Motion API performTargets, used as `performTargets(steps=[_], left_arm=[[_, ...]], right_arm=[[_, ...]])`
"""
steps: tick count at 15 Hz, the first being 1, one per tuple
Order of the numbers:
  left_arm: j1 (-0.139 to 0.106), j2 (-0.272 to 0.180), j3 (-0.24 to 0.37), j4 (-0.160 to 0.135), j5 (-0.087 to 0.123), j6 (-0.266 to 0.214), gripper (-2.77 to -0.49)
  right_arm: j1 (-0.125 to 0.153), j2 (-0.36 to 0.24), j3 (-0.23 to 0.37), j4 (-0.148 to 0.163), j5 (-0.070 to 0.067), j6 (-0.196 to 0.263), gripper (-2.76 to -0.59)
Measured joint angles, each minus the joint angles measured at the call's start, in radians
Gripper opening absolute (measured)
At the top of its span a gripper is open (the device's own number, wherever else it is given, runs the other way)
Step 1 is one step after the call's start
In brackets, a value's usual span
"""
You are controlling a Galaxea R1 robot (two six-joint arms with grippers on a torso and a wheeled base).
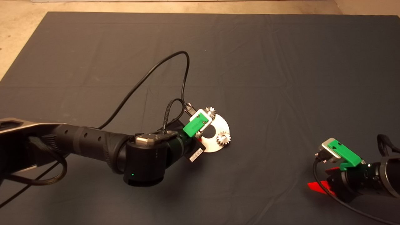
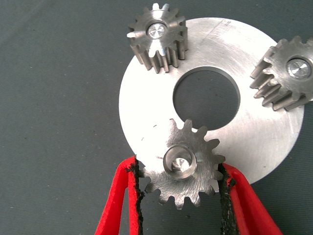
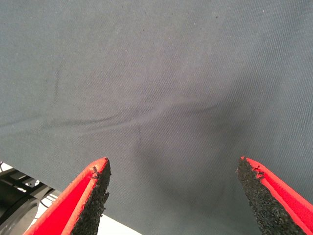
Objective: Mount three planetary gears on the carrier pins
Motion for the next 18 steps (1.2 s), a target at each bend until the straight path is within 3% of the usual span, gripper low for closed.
performTargets(steps=[18], left_arm=[[-0.008, -0.01, 0.03, -0.006, 0.003, -0.004, -2.57]], right_arm=[[0.0, 0.0, 0.0, 0.0, 0.0, -0.011, -1.44]])
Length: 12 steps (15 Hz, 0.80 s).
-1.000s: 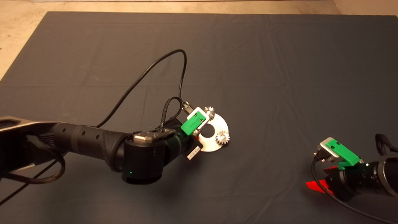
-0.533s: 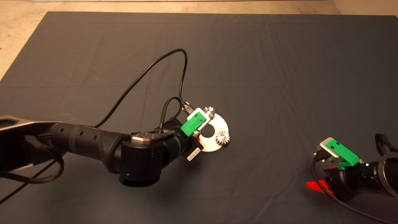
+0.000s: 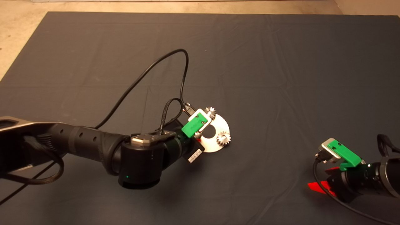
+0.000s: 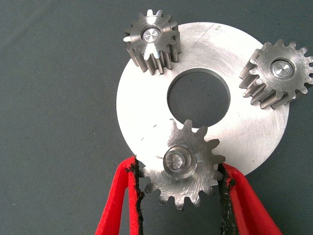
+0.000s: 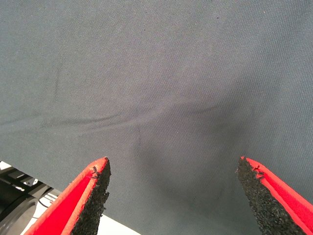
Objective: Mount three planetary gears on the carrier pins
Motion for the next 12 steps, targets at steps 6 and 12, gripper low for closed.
performTargets(steps=[6, 12], left_arm=[[0.0, -0.008, 0.0, 0.0, 0.0, 0.0, -2.57], [0.0, -0.008, 0.0, 0.0, 0.0, -0.001, -2.57]], right_arm=[[0.0, 0.0, 0.0, 0.0, 0.0, 0.0, -1.44], [0.0, 0.0, 0.0, 0.0, 0.0, 0.0, -1.44]])
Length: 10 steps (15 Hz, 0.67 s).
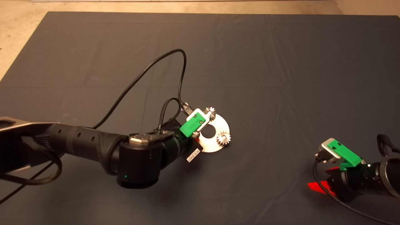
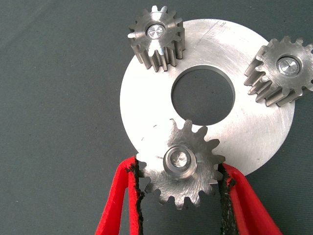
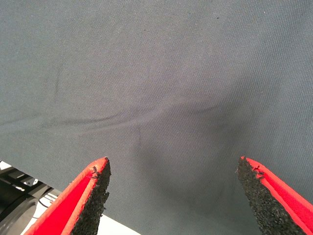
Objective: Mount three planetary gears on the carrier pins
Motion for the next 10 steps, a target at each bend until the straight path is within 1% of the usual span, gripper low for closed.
performTargets(steps=[10], left_arm=[[0.001, 0.0, -0.011, 0.0, 0.0, -0.003, -2.57]], right_arm=[[0.0, 0.0, 0.0, 0.0, 0.0, 0.0, -1.44]])
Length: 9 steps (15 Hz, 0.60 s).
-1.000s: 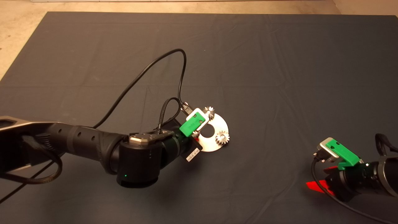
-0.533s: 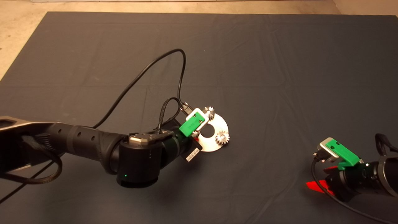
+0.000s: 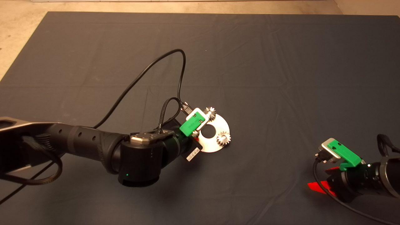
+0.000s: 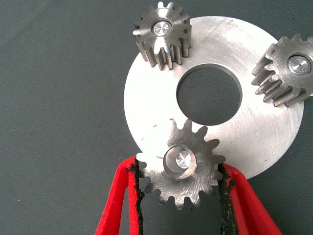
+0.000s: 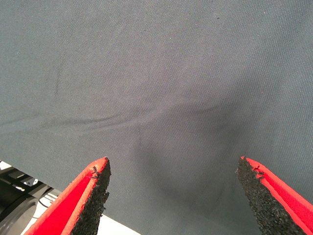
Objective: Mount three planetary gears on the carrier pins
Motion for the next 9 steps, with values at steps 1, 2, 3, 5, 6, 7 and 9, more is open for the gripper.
performTargets(steps=[1, 2, 3, 5, 6, 7, 9], left_arm=[[0.0, 0.0, 0.0, 0.0, 0.0, 0.0, -2.57], [0.0, 0.0, 0.0, 0.0, 0.0, -0.001, -2.57], [0.003, 0.0, -0.001, 0.001, 0.0, -0.004, -2.57], [0.016, 0.001, -0.008, 0.004, -0.004, -0.012, -2.57], [0.016, 0.001, -0.011, 0.004, -0.009, -0.015, -2.57], [0.016, 0.001, -0.013, 0.004, -0.011, -0.016, -2.57], [0.019, 0.001, -0.019, 0.003, -0.013, -0.019, -2.57]], right_arm=[[0.0, 0.0, 0.0, 0.0, 0.0, 0.0, -1.44], [0.0, 0.0, 0.0, 0.0, 0.0, 0.0, -1.44], [0.0, 0.0, 0.0, 0.0, 0.0, 0.0, -1.44], [0.0, 0.0, 0.0, 0.0, 0.0, 0.0, -1.44], [0.0, 0.0, 0.0, 0.0, 0.001, 0.0, -1.44], [0.0, 0.0, 0.0, 0.0, 0.001, 0.0, -1.44], [0.0, 0.0, 0.0, 0.0, 0.001, 0.0, -1.44]])
